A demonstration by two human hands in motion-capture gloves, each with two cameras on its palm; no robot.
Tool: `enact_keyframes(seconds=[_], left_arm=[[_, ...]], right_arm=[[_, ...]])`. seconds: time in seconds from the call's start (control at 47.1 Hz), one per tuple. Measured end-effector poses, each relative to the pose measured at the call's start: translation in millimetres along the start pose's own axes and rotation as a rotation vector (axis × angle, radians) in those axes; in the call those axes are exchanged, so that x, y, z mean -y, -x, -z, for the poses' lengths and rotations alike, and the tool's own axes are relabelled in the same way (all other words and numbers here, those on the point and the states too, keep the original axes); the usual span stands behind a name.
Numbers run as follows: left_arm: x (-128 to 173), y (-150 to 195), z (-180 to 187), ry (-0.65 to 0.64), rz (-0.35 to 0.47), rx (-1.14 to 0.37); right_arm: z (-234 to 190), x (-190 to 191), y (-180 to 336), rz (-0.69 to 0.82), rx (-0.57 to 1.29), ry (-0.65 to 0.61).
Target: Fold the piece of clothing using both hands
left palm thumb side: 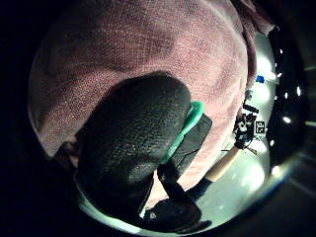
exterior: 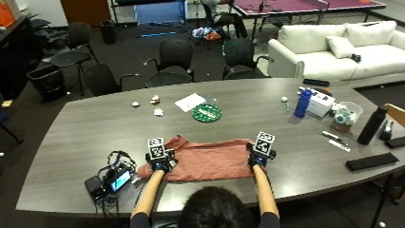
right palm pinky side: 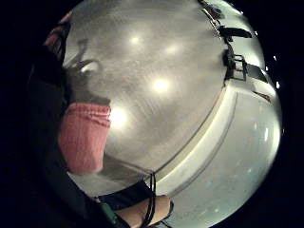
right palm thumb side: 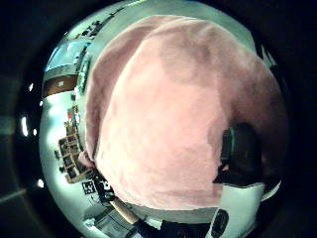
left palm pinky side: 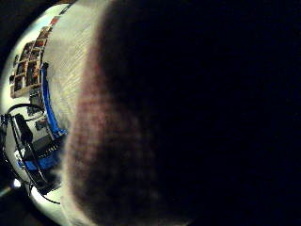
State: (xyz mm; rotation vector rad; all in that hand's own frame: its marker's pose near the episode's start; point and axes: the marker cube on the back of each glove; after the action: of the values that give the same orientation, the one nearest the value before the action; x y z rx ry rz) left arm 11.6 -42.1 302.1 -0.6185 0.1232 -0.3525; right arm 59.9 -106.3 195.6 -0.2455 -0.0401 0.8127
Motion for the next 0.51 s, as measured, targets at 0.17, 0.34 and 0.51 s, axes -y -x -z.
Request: enact_keyframes(seconds=[0.17,0.34,0.51], left_arm=[[-14,-2,11,0.13,0.0,-0.042],[-27,-11,38,0.123,-0.107,-0.201],[-44,-12,55,0.126,-0.095,-0.181]], right_arm=[[3,7,-9,-0.012,0.027,0.001],[25,20,-58,-0.083,0.005,-0.07],[65,23,-107,-0.176,0.045,-0.117]])
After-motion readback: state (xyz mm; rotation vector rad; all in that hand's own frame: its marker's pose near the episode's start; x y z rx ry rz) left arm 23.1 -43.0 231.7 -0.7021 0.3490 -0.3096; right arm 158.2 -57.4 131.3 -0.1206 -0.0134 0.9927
